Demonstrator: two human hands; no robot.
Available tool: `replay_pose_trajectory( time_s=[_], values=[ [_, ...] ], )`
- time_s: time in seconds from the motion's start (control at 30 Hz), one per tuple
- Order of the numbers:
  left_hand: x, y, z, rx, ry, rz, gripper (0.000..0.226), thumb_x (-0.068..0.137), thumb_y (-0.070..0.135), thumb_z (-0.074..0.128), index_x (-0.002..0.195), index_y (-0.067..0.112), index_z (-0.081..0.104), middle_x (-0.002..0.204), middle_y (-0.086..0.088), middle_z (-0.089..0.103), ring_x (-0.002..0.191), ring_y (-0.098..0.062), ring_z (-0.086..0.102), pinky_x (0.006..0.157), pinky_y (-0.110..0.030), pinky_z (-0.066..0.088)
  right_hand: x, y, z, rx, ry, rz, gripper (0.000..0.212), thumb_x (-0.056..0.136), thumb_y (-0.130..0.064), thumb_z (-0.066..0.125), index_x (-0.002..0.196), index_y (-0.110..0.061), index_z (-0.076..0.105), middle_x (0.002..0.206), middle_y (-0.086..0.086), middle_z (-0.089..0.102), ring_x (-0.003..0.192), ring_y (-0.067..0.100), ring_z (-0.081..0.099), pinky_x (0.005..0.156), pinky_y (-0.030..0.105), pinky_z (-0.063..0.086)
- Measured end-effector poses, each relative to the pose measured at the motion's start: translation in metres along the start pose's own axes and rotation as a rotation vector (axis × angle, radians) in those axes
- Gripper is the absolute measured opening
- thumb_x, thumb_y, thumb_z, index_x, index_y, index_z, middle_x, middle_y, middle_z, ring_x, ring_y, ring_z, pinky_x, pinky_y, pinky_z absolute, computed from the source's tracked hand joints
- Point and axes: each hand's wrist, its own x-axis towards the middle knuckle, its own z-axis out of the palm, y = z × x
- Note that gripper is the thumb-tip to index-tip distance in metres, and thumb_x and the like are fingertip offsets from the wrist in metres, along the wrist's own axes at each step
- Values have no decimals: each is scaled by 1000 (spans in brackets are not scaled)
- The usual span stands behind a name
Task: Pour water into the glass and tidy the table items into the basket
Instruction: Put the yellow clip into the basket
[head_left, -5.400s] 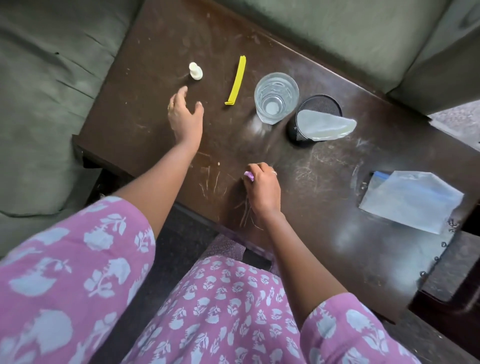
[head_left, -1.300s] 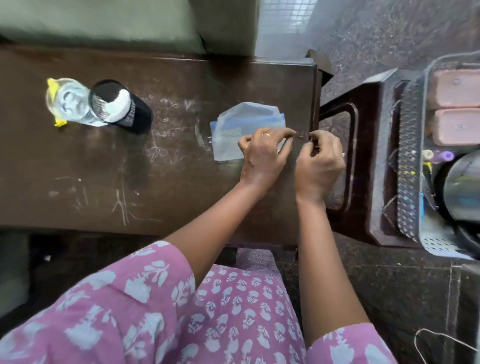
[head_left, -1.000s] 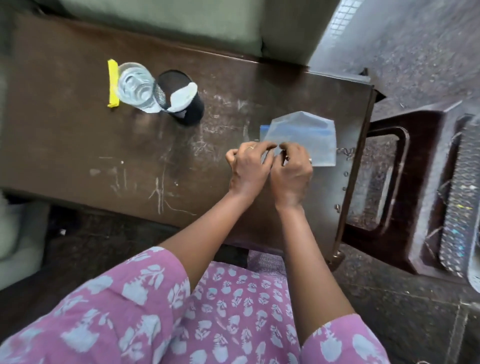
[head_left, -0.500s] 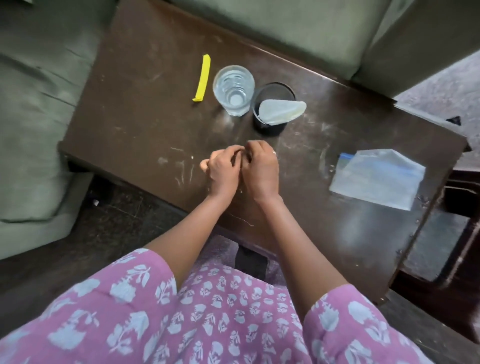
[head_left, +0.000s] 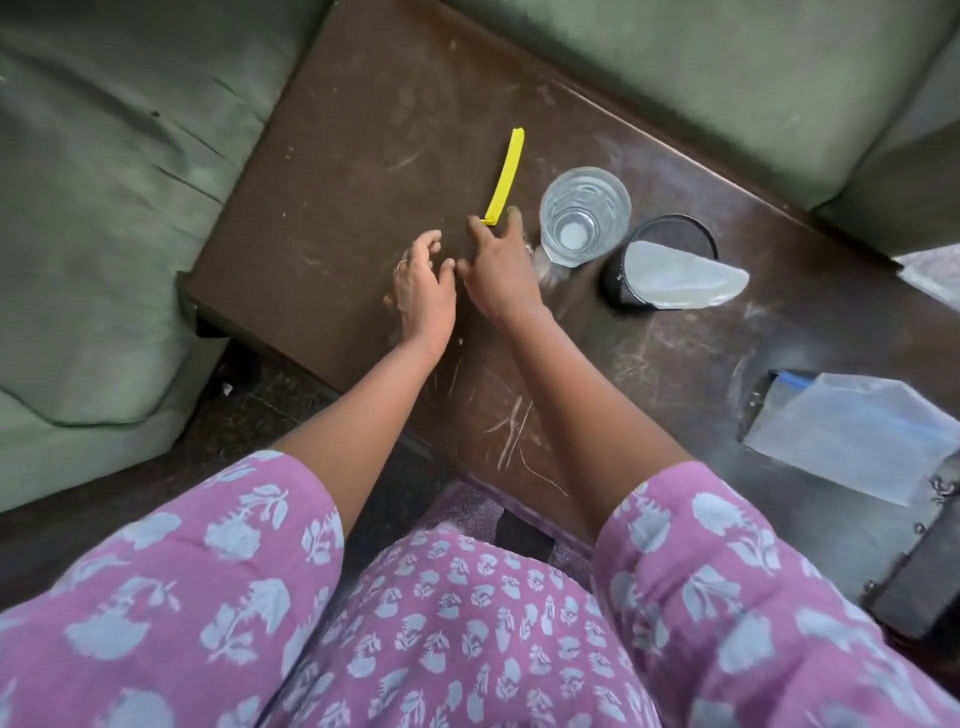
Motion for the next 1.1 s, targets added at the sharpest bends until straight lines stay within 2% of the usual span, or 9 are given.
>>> replay_pose_trajectory(
  time_s=[0.17,0.23,0.3,0.4,0.47,0.6,0.7,0.9,1.1],
  values=[
    [6,1,0,-48,-19,0,34,92,13,48,126,17,50,125,-2,58,115,-20,53,102,-37,39,15,3,11,-39,-63,50,64,94,-24,50,148,-9,19,155,24,1,144,40,3,117,41,11],
    [5,1,2,-61,-22,7,33,92,12,47,125,14,50,125,-4,58,112,-20,54,100,-32,39,10,5,14,-37,-45,36,61,95,-22,48,147,-5,21,156,21,7,144,35,8,117,39,15],
    [3,0,4,-81,-22,-8,33,93,11,46,125,13,50,124,-5,59,110,-19,55,97,-27,38,-1,9,16,5,15,24,47,95,-20,48,137,-2,37,152,19,21,140,32,25,111,39,27],
    [-5,-3,10,-116,2,-57,33,93,12,46,126,13,50,123,-6,60,110,-20,55,95,-27,37,-25,19,20,-9,135,-23,20,94,-16,47,102,-1,58,127,17,50,113,35,52,87,42,45],
    [-13,-5,16,-116,26,-96,35,93,14,45,127,15,48,123,-6,59,109,-21,55,94,-29,37,-45,31,22,-37,199,-62,17,92,-10,47,88,0,60,106,16,57,95,38,56,73,43,47],
    [-32,-6,29,-125,45,-112,38,93,12,44,131,17,48,130,-10,53,113,-22,52,96,-27,36,-81,61,20,-5,309,-145,11,84,6,51,80,2,61,88,18,61,73,39,56,57,42,45],
    [-51,-3,44,-79,10,-127,34,94,14,43,126,15,53,126,-9,57,119,-23,48,99,-28,33,-106,86,12,28,366,-160,13,80,11,55,84,3,65,90,18,66,69,39,59,59,40,48],
    [-109,16,81,-224,-28,-167,25,92,12,46,110,12,63,108,-16,66,101,-30,61,92,-43,48,-145,134,-22,201,593,1,17,75,16,60,86,7,67,78,23,69,67,38,65,66,33,40],
    [-172,54,122,-228,3,8,20,90,13,51,103,13,67,109,-8,66,101,-22,59,86,-23,39,-183,188,-59,249,804,75,22,77,13,63,97,9,70,92,23,73,80,35,71,80,33,47]
  ],
)
